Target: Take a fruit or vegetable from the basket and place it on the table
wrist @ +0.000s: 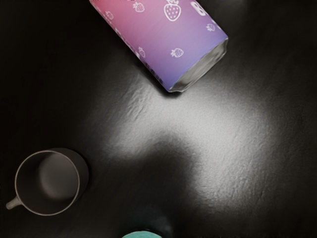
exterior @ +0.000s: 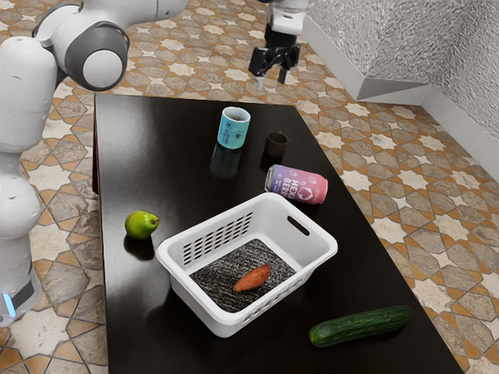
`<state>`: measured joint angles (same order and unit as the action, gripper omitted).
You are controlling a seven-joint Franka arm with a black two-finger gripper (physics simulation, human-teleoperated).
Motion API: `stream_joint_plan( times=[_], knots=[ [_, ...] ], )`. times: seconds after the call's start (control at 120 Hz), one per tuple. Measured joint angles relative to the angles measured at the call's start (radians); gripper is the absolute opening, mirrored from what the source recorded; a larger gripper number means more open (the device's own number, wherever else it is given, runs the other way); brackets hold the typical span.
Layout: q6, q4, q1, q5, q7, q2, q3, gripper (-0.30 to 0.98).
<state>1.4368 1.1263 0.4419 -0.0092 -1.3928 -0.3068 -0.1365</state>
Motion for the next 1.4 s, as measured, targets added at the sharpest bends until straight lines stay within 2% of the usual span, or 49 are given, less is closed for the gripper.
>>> stream_joint_plan(
  times=[0.275, 0.325, 0.442, 0.542, 0.642, 0.692, 0.733, 0.783, 0.867, 0.942, 0.992, 1.058, 1.108, 1.142, 1.175, 1.217, 1.292, 1.4],
  knots=[
    [-0.001, 0.000, -0.001, 0.002, -0.130, 0.000, -0.001, 0.68],
    [-0.004, -0.028, 0.000, 0.007, -0.136, 0.052, 0.001, 0.68],
    [-0.009, -0.111, -0.050, 0.074, -0.093, 0.418, 0.030, 0.68],
    [-0.081, -0.120, -0.027, 0.014, -0.002, 0.627, 0.072, 0.68],
    [-0.279, -0.116, -0.026, -0.019, 0.080, 0.838, 0.073, 0.68],
    [-0.366, -0.099, -0.104, -0.037, 0.116, 0.958, 0.110, 0.68],
    [-0.419, -0.018, -0.219, -0.062, 0.148, 1.104, 0.165, 0.68],
    [-0.468, 0.162, -0.327, -0.086, 0.185, 1.283, 0.177, 0.69],
    [-0.526, 0.369, -0.359, -0.114, 0.241, 1.435, 0.184, 0.69],
    [-0.542, 0.414, -0.335, -0.144, 0.285, 1.462, 0.190, 0.68],
    [-0.526, 0.380, -0.338, -0.159, 0.311, 1.429, 0.171, 0.69],
    [-0.446, 0.329, -0.397, -0.160, 0.336, 1.278, 0.098, 0.69],
    [-0.353, 0.374, -0.438, -0.160, 0.352, 1.143, 0.075, 0.69],
    [-0.281, 0.452, -0.470, -0.157, 0.361, 1.090, 0.071, 0.69],
    [-0.202, 0.588, -0.486, -0.150, 0.371, 1.093, 0.070, 0.68],
    [-0.130, 0.746, -0.483, -0.138, 0.391, 1.162, 0.085, 0.68],
    [-0.050, 0.898, -0.486, -0.092, 0.455, 1.221, 0.085, 0.69],
    [0.151, 1.147, -0.456, -0.143, 0.538, 1.225, 0.090, 0.69]
  ],
)
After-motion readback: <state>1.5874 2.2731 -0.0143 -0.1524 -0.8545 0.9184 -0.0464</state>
